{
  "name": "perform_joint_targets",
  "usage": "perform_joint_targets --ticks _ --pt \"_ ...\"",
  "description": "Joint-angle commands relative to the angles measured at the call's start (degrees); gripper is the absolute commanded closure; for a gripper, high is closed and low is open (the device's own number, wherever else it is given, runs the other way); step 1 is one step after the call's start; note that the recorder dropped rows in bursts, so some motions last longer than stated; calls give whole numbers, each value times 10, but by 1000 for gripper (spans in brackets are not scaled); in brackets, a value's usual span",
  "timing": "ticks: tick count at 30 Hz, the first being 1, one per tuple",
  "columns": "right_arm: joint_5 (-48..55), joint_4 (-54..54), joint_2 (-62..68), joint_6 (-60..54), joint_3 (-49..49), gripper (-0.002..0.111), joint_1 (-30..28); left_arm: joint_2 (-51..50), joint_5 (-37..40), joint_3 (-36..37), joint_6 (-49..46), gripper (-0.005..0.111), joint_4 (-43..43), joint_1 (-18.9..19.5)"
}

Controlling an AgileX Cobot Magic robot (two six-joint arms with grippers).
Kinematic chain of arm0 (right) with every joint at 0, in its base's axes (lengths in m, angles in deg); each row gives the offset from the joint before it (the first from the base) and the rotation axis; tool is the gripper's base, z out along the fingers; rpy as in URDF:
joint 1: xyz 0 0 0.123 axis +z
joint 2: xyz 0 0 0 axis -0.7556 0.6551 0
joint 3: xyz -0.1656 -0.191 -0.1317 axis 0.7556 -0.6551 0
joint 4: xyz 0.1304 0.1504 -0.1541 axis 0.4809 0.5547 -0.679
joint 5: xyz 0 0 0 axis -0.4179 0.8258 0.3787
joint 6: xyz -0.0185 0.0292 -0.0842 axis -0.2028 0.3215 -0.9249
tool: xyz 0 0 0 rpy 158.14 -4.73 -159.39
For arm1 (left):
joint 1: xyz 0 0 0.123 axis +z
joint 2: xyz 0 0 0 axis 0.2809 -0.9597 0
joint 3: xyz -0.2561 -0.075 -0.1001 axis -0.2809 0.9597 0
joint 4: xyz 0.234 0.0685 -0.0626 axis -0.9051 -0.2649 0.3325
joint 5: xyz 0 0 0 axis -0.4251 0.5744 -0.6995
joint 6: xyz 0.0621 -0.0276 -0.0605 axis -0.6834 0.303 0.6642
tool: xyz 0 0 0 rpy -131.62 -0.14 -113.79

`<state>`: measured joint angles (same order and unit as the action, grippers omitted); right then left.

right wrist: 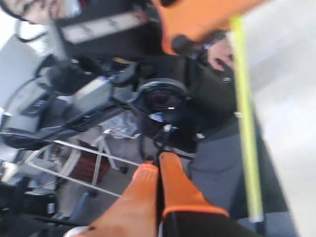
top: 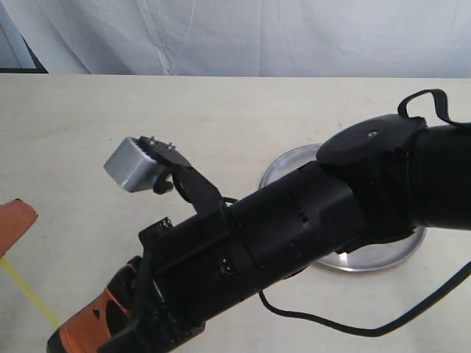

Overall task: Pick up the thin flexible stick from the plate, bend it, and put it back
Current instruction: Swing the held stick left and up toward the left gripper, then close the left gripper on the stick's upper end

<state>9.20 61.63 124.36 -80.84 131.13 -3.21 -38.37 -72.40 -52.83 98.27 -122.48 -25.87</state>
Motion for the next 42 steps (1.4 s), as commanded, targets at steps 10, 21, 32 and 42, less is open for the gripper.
perform_joint_targets --ticks 10,21,32,42 --pt "-142 -113 -74 -6 4 109 -19 -1 -6 1 -72 107 177 -4" --pt "-146 -127 -75 -4 4 109 -18 -1 -8 -21 -115 107 248 -4" --pt "-156 -105 -75 -4 4 47 -18 -20 -32 -29 -112 107 229 -4" --pt "-98 -54 -75 -5 4 51 -17 -23 -40 -29 -113 107 171 -4"
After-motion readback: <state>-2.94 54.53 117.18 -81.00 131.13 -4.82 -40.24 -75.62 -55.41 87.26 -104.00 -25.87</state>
